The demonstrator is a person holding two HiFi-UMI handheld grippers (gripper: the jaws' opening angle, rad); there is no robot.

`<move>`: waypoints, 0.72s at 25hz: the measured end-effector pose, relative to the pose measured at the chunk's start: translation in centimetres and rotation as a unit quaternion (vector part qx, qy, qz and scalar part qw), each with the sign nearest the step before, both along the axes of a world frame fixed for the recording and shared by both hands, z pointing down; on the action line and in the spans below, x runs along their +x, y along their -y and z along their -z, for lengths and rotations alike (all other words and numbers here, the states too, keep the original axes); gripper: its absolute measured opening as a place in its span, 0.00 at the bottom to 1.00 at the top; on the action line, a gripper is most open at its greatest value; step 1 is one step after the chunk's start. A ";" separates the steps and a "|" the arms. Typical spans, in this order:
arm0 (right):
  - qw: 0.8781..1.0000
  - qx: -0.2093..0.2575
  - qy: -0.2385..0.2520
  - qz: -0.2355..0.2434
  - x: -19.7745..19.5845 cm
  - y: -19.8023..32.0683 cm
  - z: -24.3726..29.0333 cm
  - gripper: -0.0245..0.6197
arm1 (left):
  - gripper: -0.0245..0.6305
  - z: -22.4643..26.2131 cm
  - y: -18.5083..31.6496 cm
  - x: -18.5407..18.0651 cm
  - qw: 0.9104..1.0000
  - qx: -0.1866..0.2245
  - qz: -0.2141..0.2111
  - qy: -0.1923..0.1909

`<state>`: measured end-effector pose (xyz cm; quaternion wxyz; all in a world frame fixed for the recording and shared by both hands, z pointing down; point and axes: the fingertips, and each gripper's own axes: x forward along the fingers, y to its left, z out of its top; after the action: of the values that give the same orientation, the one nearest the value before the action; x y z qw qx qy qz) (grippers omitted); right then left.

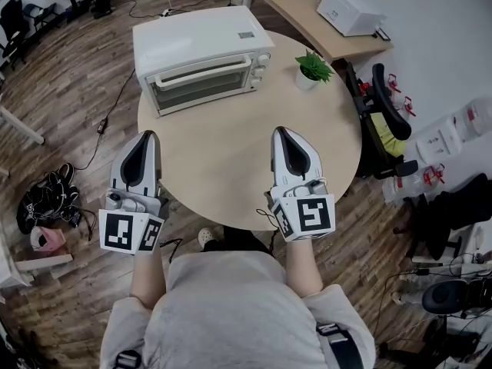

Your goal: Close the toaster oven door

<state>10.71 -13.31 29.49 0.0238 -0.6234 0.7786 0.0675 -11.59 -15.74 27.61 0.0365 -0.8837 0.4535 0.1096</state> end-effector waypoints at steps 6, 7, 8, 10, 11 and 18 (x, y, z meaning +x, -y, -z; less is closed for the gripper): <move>1.000 0.006 -0.004 -0.003 -0.1 -0.9 0.4 0.05 | 0.05 0.0 -0.6 -0.2 1.000 0.001 0.001 -0.007; 1.000 0.007 -0.003 -0.003 -0.1 -1.0 0.5 0.05 | 0.05 0.1 -0.6 -0.2 1.000 0.001 0.000 -0.007; 1.000 0.008 -0.002 -0.004 -0.1 -1.1 0.6 0.05 | 0.05 0.1 -0.7 -0.2 1.000 0.002 -0.001 -0.007; 1.000 0.011 0.001 -0.004 0.0 -1.3 0.8 0.05 | 0.05 0.1 -0.8 -0.1 1.000 0.003 -0.002 -0.008; 1.000 0.012 0.003 -0.005 0.1 -1.3 0.9 0.05 | 0.05 0.2 -0.8 -0.1 1.000 0.003 -0.002 -0.008; 1.000 0.018 0.005 -0.005 -0.2 -1.7 1.5 0.05 | 0.05 0.5 -1.1 -0.4 1.000 0.007 -0.002 -0.011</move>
<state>10.53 -11.56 28.03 0.0385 -0.6275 0.7738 0.0779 -11.96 -14.61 27.09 0.0370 -0.8832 0.4513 0.1226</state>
